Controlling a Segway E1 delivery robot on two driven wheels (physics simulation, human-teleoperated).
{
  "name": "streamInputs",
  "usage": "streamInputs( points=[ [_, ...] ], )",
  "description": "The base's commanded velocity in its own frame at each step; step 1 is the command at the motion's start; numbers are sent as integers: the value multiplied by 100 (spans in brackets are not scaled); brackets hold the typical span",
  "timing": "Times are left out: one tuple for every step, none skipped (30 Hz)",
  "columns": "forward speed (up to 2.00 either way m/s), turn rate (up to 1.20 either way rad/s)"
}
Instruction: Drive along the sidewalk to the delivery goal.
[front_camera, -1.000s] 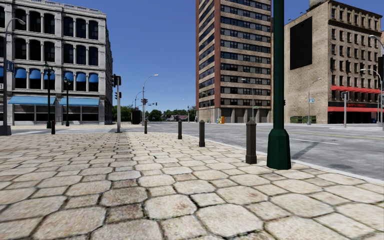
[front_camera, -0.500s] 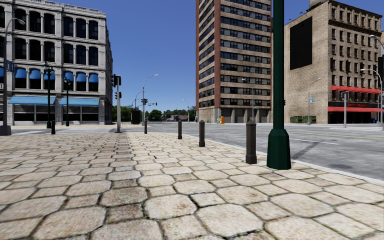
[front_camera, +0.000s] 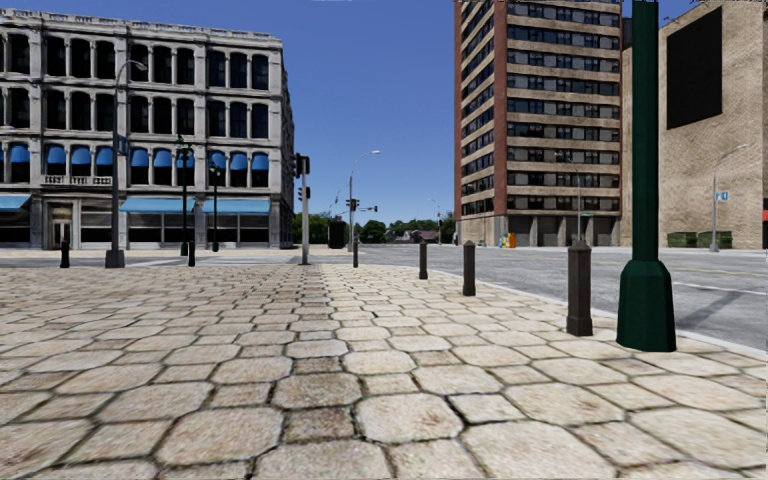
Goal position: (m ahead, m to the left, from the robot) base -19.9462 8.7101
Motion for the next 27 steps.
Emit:
streamInputs(
  points=[
    [34,68],
    [38,68],
    [39,68],
    [39,68],
    [40,68],
    [40,68],
    [42,68],
    [45,68],
    [45,68],
    [47,68],
    [48,68],
    [49,68],
    [49,68],
    [49,68],
    [49,68],
    [49,68],
    [49,68],
    [49,68],
    [49,68],
    [49,68],
    [49,68],
    [49,68],
    [49,68],
    [49,68],
    [49,68],
    [49,68],
    [49,68]
  ],
)
